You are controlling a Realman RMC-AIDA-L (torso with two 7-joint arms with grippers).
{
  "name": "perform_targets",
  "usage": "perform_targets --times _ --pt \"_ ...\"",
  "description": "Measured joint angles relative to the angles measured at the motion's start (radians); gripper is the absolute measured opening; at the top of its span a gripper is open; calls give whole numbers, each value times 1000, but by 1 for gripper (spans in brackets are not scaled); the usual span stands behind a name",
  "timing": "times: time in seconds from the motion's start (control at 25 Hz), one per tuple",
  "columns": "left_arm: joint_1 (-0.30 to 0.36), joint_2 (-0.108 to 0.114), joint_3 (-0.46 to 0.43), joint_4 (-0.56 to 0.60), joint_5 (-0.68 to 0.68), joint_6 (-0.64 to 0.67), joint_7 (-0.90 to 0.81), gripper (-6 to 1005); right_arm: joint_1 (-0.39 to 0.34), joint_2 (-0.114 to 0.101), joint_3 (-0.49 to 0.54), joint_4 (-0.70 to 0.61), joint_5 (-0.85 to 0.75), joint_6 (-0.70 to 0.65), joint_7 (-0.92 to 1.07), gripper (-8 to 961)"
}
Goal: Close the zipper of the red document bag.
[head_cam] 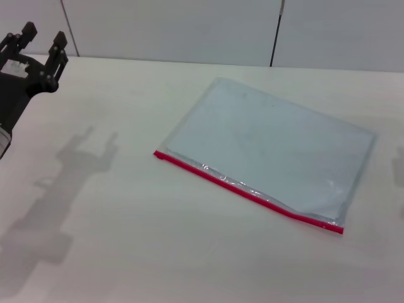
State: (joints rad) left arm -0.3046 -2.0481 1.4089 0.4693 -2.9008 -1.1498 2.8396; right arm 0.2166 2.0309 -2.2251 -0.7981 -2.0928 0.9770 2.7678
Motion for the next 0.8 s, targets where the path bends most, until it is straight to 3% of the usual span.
perform_targets --times 0.8 --pt "-62 6 -2 -67 -2 -6 -7 525 55 -1 -39 44 30 1 1 622"
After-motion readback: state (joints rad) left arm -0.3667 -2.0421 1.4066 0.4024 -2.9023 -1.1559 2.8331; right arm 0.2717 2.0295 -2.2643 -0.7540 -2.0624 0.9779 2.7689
